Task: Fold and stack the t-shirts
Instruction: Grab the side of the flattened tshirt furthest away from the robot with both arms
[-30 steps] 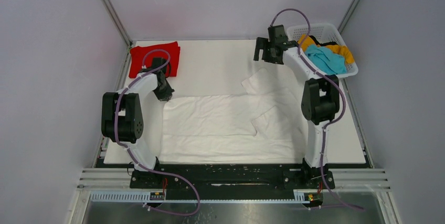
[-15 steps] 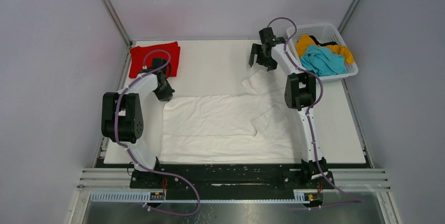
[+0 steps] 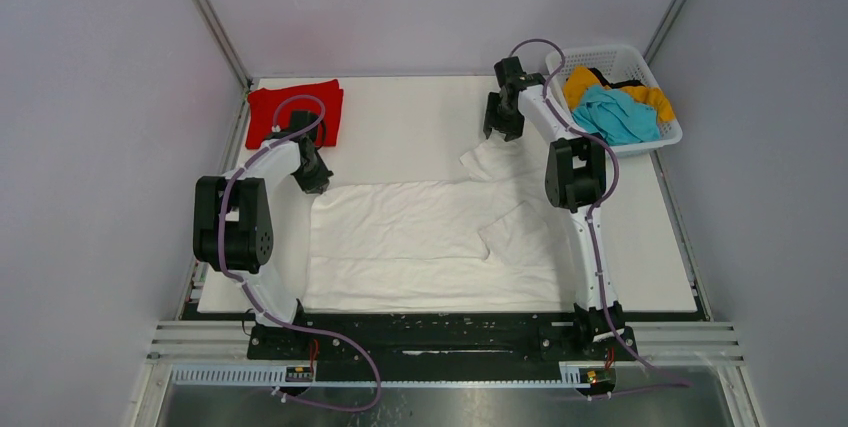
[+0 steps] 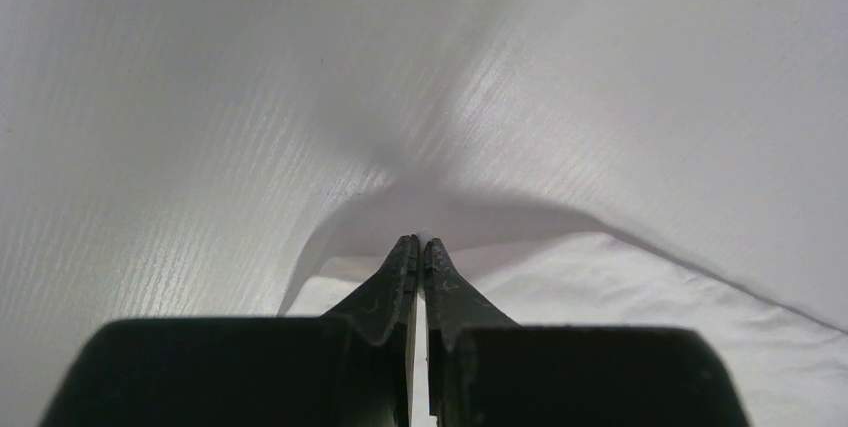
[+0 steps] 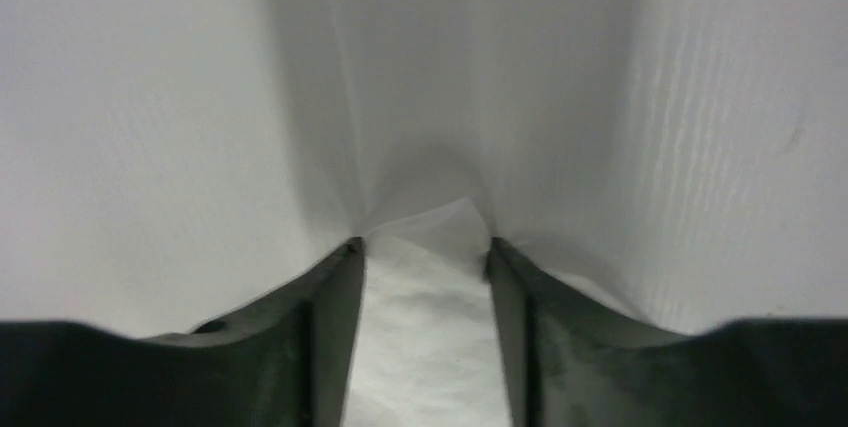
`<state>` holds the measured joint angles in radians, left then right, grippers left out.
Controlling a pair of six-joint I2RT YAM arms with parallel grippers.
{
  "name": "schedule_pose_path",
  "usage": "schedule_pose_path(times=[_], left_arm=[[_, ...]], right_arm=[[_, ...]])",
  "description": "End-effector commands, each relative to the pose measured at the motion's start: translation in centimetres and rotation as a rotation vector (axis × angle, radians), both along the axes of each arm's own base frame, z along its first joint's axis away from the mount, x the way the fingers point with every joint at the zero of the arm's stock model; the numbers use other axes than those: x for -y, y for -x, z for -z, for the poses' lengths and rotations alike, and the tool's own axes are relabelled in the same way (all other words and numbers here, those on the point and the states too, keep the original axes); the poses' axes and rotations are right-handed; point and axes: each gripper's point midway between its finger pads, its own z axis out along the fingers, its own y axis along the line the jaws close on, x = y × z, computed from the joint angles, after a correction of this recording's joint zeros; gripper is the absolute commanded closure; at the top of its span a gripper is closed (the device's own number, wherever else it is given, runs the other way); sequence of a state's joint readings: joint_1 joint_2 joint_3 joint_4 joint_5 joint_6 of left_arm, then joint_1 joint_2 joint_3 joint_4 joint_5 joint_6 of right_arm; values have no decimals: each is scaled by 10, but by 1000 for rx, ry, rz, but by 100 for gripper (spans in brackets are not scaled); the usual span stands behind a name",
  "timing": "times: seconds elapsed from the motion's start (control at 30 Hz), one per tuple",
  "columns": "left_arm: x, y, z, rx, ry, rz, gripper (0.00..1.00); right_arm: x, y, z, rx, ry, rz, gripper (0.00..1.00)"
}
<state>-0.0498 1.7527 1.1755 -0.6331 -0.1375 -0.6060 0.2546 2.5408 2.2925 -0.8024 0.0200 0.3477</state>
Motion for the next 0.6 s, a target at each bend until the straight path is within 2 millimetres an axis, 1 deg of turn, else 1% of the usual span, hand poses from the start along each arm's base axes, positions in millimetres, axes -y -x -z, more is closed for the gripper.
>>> schedule_pose_path(times=[0.0, 0.07, 0.13, 0.27, 0.33, 0.43, 0.5, 0.57], left_arm=[[4, -7, -15, 61, 14, 14, 100], [3, -8, -16, 64, 13, 14, 100], [3, -9, -16, 64, 13, 14, 100], [5, -13, -21, 81, 19, 19, 100], [5, -13, -24, 89, 22, 19, 100], [5, -11, -29, 105, 21, 17, 100], [6, -8, -32, 114, 25, 16, 100], [7, -5, -35, 125, 32, 16, 100]], right_arm=[[17, 15, -8, -38, 90, 14, 50], [18, 13, -8, -35, 97, 17, 63], [17, 8, -11, -19, 96, 15, 72], [13, -7, -31, 47, 90, -38, 100], [11, -8, -46, 77, 88, -81, 100], [12, -1, -69, 134, 99, -139, 100], [10, 11, -83, 172, 80, -176, 100], [7, 30, -90, 191, 48, -206, 100]])
